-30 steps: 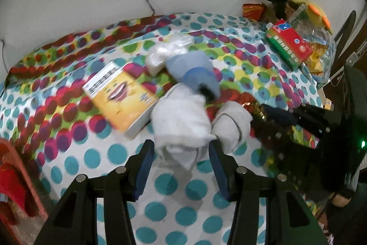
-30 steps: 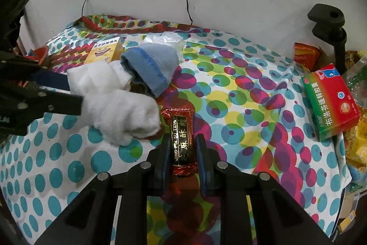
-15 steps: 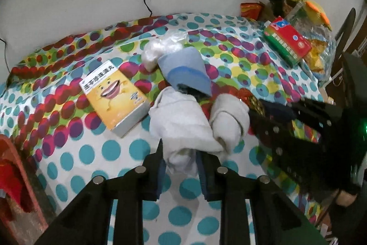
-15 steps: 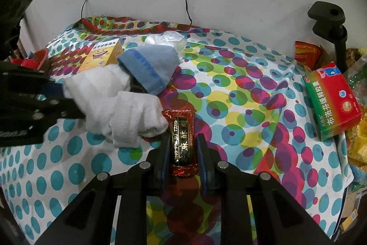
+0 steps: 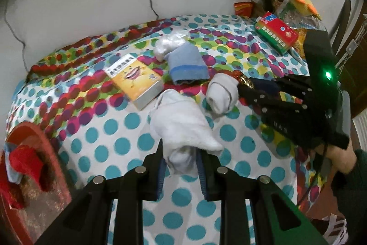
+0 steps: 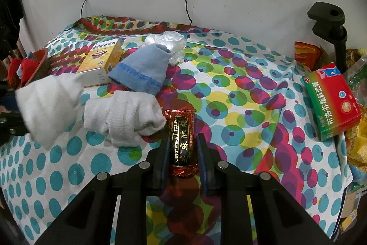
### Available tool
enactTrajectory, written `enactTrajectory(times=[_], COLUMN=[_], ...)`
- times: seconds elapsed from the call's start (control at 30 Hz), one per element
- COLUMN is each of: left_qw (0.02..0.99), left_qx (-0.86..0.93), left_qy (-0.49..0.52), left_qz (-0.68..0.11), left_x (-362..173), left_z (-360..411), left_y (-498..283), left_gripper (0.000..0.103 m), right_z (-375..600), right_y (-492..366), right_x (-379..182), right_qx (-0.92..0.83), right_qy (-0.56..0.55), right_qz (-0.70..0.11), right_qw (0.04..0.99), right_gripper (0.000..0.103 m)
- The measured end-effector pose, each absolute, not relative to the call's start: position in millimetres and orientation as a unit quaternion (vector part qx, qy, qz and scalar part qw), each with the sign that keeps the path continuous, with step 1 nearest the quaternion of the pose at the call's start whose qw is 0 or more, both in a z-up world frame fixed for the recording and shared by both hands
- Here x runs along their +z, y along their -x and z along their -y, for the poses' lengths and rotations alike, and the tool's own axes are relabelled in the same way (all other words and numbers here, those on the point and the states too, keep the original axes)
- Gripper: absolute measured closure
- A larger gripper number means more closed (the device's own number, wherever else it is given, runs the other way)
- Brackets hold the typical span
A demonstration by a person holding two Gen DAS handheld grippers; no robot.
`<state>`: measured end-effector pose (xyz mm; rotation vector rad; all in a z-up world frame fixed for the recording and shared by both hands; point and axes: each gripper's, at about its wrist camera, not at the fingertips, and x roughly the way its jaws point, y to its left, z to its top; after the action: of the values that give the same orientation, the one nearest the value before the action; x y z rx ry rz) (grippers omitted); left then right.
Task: Organize objects
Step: 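Carry the white sock onto the red tray and open left while right holds the bar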
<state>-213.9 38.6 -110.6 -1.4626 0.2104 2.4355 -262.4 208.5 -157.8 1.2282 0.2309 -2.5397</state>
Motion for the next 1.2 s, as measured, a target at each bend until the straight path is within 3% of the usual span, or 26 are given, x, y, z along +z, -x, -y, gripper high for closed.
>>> enactTrajectory(times=[0.47, 1.2], left_qw=[0.072, -0.095], left_qx=[0.859, 0.837], left_qy=[0.501, 0.539], left_qz=[-0.075, -0.014], left_x=[-82.0, -114.1], left_z=[53.0, 222.7], left_y=[165.7, 133.5], left_gripper=[0.078, 0.078], right_z=[-206.9, -206.6], right_y=[262.6, 262.8], right_x=[-157.6, -156.9], right_qx=[-0.887, -0.887], right_qy=[-0.428, -0.428], right_qz=[-0.085, -0.086], right_qw=[0.153, 0.151], right_gripper=[0.082, 0.082])
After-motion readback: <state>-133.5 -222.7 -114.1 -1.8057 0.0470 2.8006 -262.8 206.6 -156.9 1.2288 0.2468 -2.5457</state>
